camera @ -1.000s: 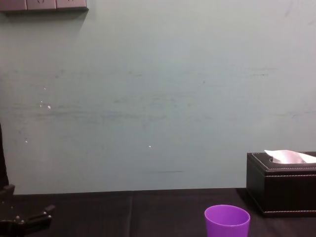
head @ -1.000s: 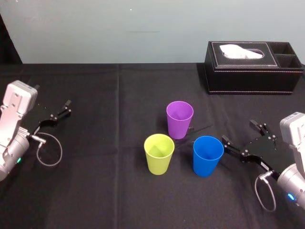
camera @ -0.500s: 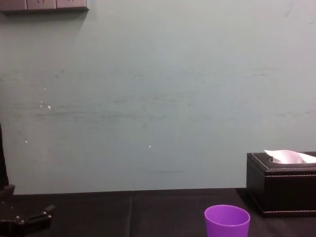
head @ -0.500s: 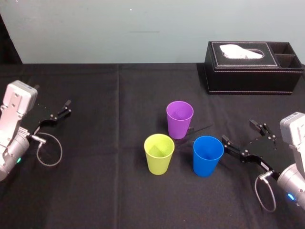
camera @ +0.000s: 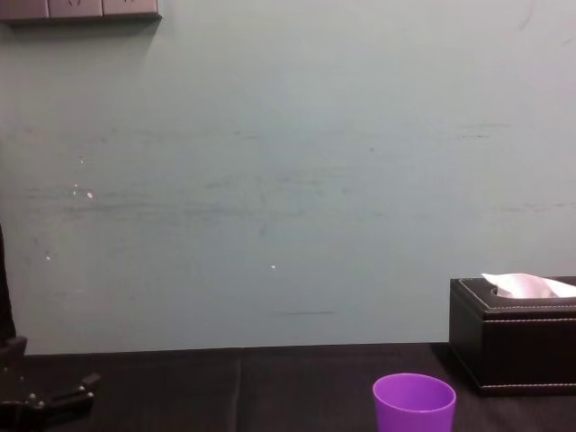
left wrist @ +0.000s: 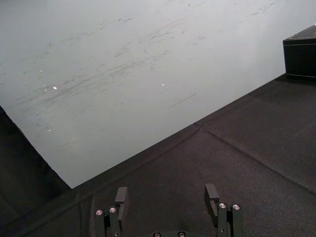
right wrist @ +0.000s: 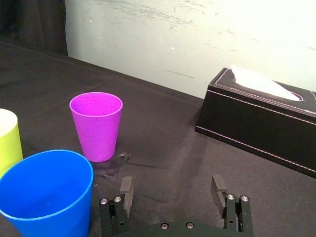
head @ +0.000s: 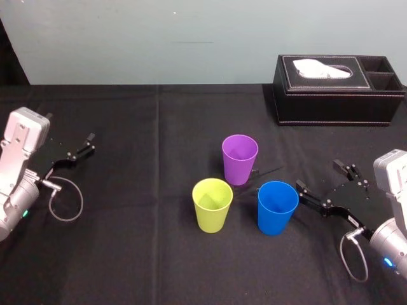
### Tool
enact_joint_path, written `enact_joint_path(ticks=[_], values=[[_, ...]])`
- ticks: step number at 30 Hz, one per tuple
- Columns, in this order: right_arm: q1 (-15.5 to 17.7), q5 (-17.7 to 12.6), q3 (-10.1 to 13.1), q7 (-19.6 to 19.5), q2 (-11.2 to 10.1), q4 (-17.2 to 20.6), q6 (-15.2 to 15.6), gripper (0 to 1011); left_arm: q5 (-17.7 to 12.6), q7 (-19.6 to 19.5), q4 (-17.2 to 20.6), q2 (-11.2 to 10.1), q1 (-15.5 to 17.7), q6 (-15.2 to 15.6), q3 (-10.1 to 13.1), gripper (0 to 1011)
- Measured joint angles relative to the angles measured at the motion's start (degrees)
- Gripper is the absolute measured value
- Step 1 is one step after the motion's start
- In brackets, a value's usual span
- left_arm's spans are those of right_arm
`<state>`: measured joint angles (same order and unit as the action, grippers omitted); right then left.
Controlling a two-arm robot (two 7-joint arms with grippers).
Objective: Stack the three plastic cups sequentially using one hand.
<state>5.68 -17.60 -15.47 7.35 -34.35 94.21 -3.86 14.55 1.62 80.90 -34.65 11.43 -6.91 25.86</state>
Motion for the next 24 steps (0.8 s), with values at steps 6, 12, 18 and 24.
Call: enact_joint_path(ticks=[6,12,18,24], values=[[0.0,0.0,0.0,0.0,0.0,0.0,0.0,1003,0.0,0.0,0.0,0.0,0.0,0.0,0.0,1011],[0.0,0.0,0.0,0.0,0.0,0.0,0.0,1003,0.0,0.0,0.0,0.0,0.0,0.0,0.0,1011],[0.0,0.0,0.0,0.0,0.0,0.0,0.0,1003,0.0,0.0,0.0,0.0,0.0,0.0,0.0,1011],[0.0,0.0,0.0,0.0,0.0,0.0,0.0,1003,0.0,0.0,0.0,0.0,0.0,0.0,0.0,1012]])
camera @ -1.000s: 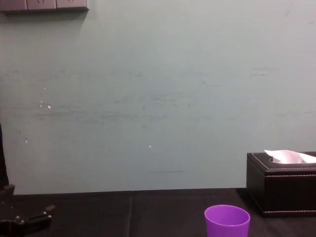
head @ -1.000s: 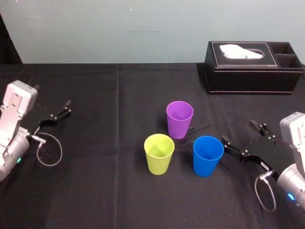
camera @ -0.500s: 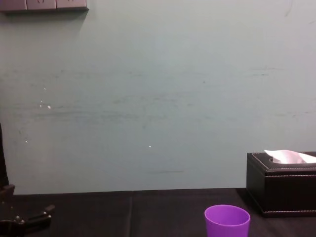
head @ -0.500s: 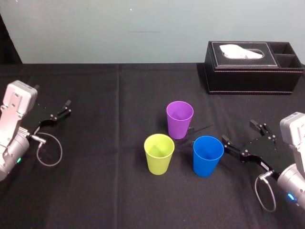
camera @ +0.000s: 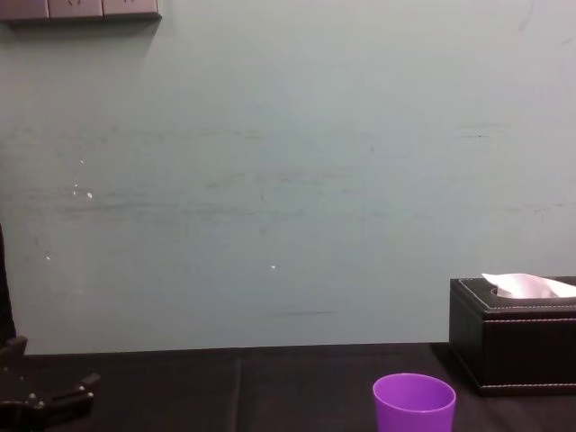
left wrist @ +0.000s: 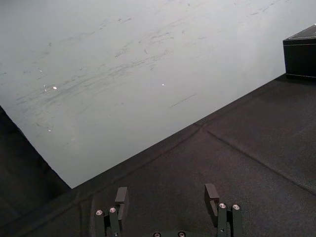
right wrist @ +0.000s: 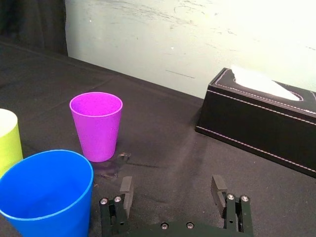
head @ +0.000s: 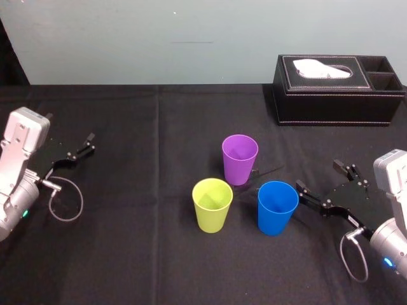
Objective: Stack the three plastic cups sequentially using one hand.
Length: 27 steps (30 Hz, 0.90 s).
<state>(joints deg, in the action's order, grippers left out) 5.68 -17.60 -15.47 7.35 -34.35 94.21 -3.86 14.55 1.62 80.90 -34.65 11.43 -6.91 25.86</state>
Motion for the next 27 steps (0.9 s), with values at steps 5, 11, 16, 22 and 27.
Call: enact_joint_path(ticks=[5,11,16,22,27], values=[[0.0,0.0,0.0,0.0,0.0,0.0,0.0,1003,0.0,0.0,0.0,0.0,0.0,0.0,0.0,1011],[0.0,0.0,0.0,0.0,0.0,0.0,0.0,1003,0.0,0.0,0.0,0.0,0.0,0.0,0.0,1011],[0.0,0.0,0.0,0.0,0.0,0.0,0.0,1003,0.0,0.0,0.0,0.0,0.0,0.0,0.0,1011],[0.0,0.0,0.0,0.0,0.0,0.0,0.0,1002,0.0,0.0,0.0,0.0,0.0,0.0,0.0,1011],[0.0,0.0,0.0,0.0,0.0,0.0,0.0,1003,0.0,0.0,0.0,0.0,0.0,0.0,0.0,1011]])
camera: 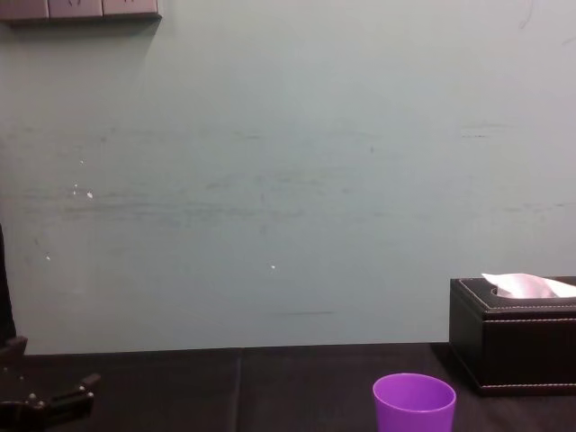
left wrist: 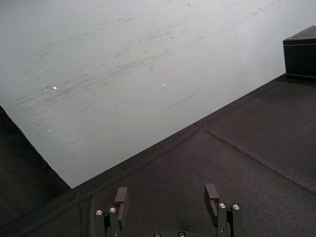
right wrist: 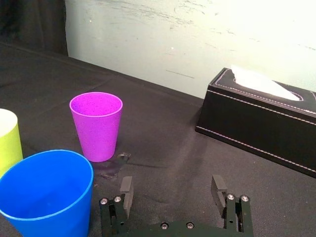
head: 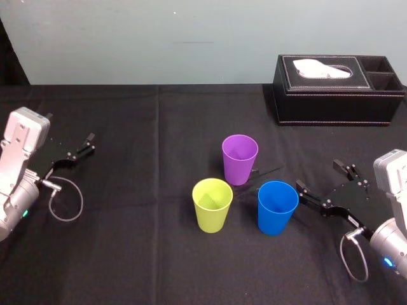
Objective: Stack the three plastic cups sequentially using one hand.
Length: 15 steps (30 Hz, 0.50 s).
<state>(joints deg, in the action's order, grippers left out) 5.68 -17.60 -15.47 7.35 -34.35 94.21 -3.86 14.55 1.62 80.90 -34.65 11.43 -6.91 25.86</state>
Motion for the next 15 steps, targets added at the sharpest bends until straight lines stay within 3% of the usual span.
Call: enact_joint_path(ticks=[15], values=[[0.0,0.0,0.0,0.0,0.0,0.0,0.0,1003,0.0,0.0,0.0,0.0,0.0,0.0,0.0,1011]])
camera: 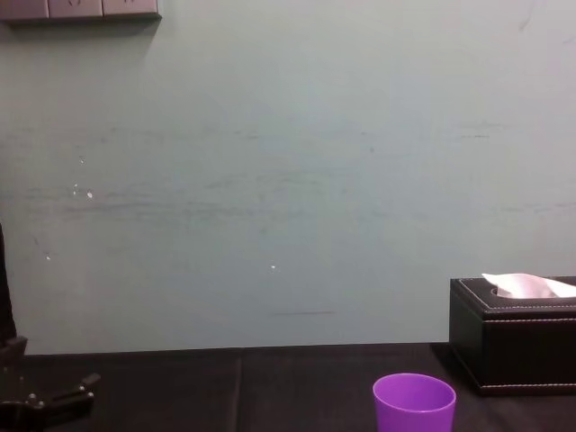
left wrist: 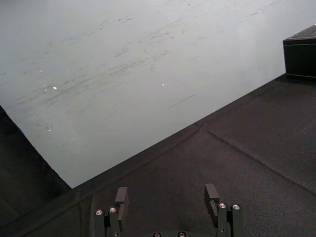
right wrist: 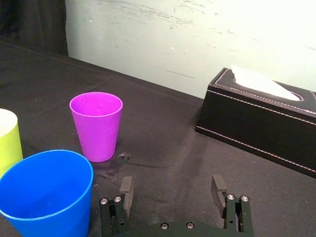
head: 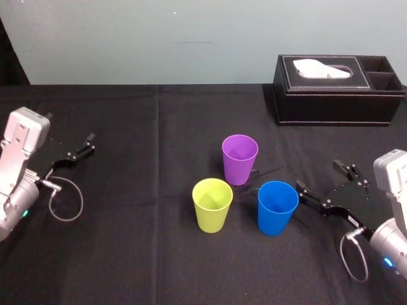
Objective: Stack the three plastic cups sequentially using one hand.
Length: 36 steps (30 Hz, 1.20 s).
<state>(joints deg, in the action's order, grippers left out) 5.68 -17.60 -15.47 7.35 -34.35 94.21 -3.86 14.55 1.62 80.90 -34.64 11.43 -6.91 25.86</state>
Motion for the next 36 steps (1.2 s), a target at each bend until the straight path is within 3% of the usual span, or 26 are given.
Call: enact_joint_path(ticks=[27,36], values=[[-0.1,0.3,0.0,0.7,0.3,-0.1,-0.2,1003,0.0,0.0,0.0,0.0,0.0,0.0,0.0,1011],[0.8,0.5,2.2,2.8,0.8,-0.4,-1.5,1003,0.0,0.0,0.0,0.0,0.0,0.0,0.0,1011]])
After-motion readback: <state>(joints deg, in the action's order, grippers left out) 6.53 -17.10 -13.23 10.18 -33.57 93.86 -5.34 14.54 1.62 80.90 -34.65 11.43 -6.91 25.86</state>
